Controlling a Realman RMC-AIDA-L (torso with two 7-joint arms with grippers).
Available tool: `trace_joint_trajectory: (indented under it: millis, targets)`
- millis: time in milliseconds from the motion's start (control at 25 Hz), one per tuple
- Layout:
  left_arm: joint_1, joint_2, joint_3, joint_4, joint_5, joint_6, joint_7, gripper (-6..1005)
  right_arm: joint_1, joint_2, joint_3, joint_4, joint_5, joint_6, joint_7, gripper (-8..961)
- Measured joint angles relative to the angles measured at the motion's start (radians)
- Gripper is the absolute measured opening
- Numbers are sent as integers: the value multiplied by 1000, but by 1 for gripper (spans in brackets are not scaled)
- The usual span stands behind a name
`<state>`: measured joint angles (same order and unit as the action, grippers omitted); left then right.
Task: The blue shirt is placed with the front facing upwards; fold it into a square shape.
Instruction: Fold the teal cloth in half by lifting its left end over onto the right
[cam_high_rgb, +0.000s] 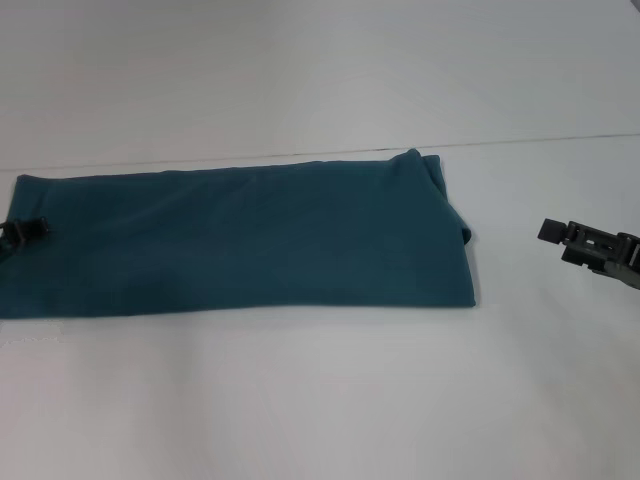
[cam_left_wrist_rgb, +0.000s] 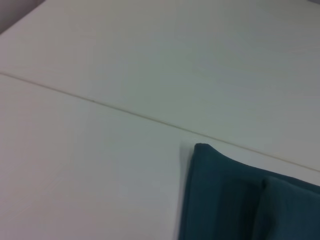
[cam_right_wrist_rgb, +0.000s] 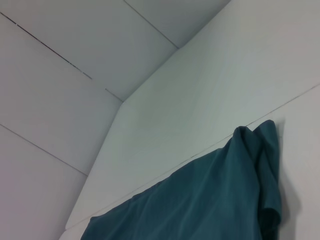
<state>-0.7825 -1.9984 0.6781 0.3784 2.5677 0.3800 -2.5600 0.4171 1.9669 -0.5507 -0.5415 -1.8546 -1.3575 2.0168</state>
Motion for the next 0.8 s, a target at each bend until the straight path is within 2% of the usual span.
trace_joint_trajectory:
  millis: [800]
  targets:
    - [4,3,-7,-28,0,-7,6,916,0,1,-2,0,-1,2,0,949]
